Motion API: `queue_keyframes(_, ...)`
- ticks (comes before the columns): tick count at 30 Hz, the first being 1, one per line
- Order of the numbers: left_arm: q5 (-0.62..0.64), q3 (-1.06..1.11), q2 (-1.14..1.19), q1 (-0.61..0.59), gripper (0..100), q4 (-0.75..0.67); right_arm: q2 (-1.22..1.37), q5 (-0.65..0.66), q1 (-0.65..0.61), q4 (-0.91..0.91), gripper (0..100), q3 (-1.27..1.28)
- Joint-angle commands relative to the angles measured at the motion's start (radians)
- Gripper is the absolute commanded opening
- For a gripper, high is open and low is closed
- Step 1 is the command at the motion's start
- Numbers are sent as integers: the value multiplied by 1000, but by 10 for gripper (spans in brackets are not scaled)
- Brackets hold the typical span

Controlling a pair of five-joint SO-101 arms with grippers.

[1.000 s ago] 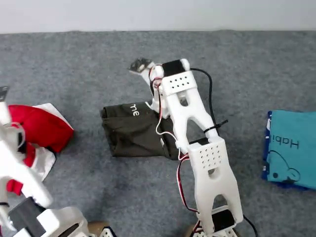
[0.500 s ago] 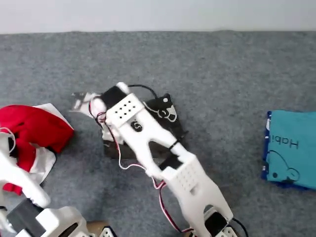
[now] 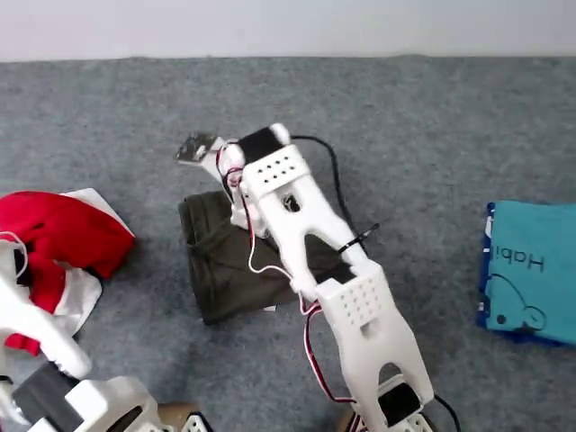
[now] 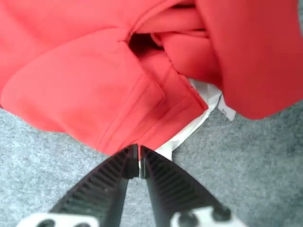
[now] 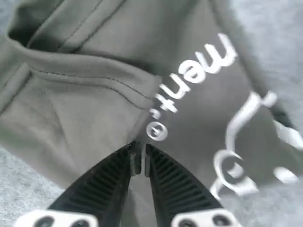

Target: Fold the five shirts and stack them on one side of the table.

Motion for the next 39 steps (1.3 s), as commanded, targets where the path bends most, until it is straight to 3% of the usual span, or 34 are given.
queue_keyframes(1,2,-10,-37,3,15,-15,19,3,-59,41,24,-8)
queue_keyframes(7,0,-10,-37,2,15,-15,-81,3,-180,44,24,15)
queue_keyframes(11,0,-10,-37,2,15,-15,-252,9,-234,41,24,215)
queue_keyframes(17,0,-10,-35,2,15,-15,-401,49,-145,22,24,307)
queue_keyframes(24,0,-7,-31,2,15,-37,-311,52,-31,-110,25,302)
queue_keyframes(29,0,-5,-31,2,15,-37,-196,51,-128,36,25,302)
queue_keyframes(34,0,-5,-31,2,15,-35,-177,-51,-202,39,9,394)
queue_keyframes(39,0,-5,-31,2,15,-35,-205,-60,-225,39,10,442)
